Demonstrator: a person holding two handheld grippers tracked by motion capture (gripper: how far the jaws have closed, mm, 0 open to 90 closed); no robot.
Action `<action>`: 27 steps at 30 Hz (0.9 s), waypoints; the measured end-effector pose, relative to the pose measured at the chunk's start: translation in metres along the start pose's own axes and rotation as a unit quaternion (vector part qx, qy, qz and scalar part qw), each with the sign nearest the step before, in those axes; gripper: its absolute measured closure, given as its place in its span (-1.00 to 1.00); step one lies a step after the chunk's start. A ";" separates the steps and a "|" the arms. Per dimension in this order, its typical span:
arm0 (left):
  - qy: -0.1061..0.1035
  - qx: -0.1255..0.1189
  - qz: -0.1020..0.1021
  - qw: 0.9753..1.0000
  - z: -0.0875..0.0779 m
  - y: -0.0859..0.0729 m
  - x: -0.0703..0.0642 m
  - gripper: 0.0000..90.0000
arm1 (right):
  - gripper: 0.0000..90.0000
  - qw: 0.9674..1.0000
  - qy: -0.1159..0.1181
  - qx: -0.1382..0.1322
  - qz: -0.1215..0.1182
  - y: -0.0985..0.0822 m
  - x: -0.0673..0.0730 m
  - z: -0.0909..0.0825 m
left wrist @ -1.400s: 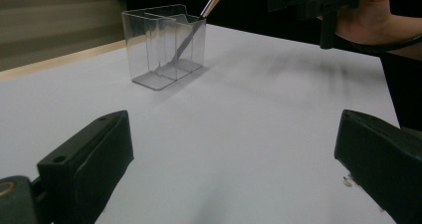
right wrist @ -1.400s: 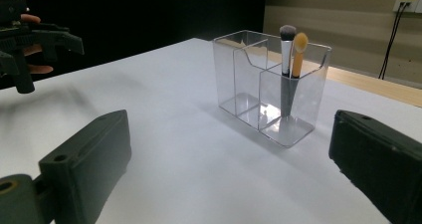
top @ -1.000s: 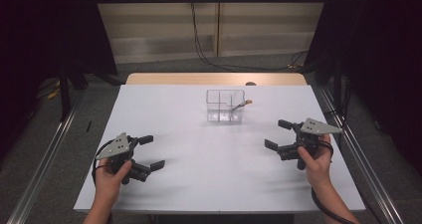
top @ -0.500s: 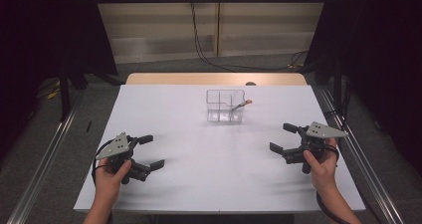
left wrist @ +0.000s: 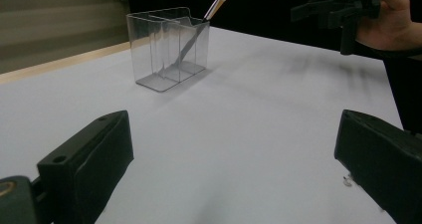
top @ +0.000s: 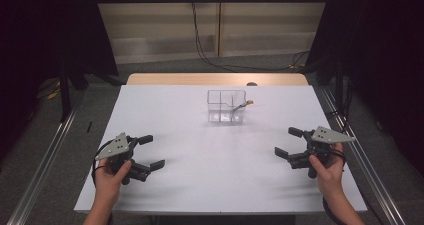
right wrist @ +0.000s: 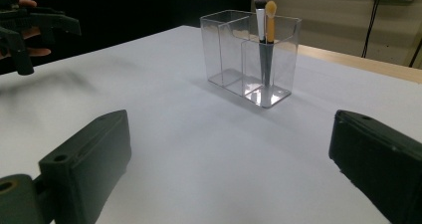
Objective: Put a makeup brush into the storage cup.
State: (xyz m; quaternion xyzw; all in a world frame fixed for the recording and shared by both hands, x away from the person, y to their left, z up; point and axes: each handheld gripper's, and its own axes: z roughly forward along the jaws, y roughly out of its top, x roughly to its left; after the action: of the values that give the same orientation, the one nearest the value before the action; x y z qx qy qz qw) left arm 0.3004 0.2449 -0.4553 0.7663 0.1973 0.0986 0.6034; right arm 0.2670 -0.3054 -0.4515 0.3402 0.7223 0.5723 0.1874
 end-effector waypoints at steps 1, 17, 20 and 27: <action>0.000 0.000 0.000 1.000 0.000 0.000 0.000 -0.96 | -0.95 1.000 -0.001 0.000 0.001 -0.001 0.000 -0.001; 0.002 -0.003 0.001 1.000 -0.001 0.001 0.000 -0.96 | -0.95 1.000 -0.004 0.007 0.000 -0.007 0.003 -0.013; 0.003 -0.003 0.003 1.000 -0.001 0.001 0.000 -0.96 | -0.95 1.000 -0.005 0.010 -0.002 -0.009 0.004 -0.015; 0.004 -0.003 0.004 1.000 -0.003 0.001 0.000 -0.96 | -0.94 1.000 -0.008 0.012 -0.001 -0.012 0.005 -0.020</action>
State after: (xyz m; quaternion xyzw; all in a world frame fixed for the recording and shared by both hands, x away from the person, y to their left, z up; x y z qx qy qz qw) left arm 0.2998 0.2469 -0.4532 0.7647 0.1965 0.1048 0.6046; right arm 0.2472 -0.3168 -0.4570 0.3458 0.7280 0.5609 0.1896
